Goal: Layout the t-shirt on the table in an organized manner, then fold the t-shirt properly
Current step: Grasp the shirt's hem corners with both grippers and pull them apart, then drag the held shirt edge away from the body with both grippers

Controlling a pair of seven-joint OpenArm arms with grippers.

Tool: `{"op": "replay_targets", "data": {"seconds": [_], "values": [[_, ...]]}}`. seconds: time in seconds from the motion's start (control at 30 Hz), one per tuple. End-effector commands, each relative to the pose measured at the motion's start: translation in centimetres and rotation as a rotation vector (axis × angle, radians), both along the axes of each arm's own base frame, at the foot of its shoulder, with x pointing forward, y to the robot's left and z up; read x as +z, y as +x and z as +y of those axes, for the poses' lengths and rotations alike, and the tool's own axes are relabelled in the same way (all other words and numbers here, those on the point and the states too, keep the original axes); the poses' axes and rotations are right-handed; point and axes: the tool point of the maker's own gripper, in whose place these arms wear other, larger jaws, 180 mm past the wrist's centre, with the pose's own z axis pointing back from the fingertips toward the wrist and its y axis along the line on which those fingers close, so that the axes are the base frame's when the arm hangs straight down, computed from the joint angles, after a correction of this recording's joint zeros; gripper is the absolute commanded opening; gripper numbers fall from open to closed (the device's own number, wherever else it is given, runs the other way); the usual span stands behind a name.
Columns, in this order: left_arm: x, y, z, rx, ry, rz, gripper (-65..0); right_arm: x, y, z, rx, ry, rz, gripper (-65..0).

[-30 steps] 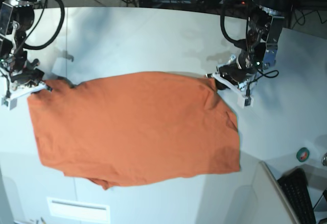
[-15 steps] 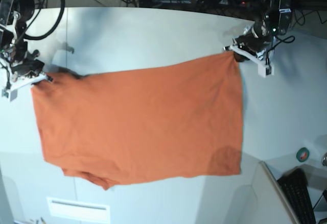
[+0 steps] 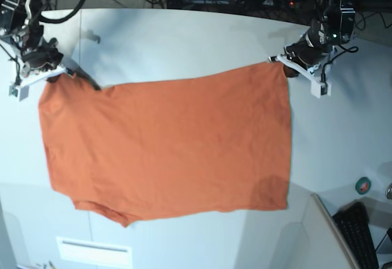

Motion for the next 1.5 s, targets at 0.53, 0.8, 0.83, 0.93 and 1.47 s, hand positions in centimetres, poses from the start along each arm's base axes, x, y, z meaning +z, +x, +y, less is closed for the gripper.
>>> {"op": "replay_targets", "data": {"seconds": [0.53, 0.8, 0.83, 0.93, 1.47], "values": [[2.6, -2.2, 3.8, 0.059, 0.057, 0.020, -65.0, 0.3, -1.7, -0.4, 0.007, -0.023, 0.005, -65.0], [1.9, -2.1, 1.6, 0.055, -0.001, -0.026, -13.3, 0.3, -1.7, -0.4, 0.008, -0.025, 0.005, -65.0], [2.0, -1.8, 0.8, 0.020, -0.022, -0.057, -13.7, 0.3, -1.7, -0.4, 0.008, -0.025, 0.005, -65.0], [0.9, -2.2, -0.1, -0.033, -0.065, -0.074, -18.8, 0.3, -1.7, -0.4, 0.008, -0.025, 0.005, -65.0], [-2.5, -2.7, 0.1, 0.017, -0.182, -0.053, -21.6, 0.4, -1.3, -0.6, 0.009, -0.029, 0.000, -65.0]]}}
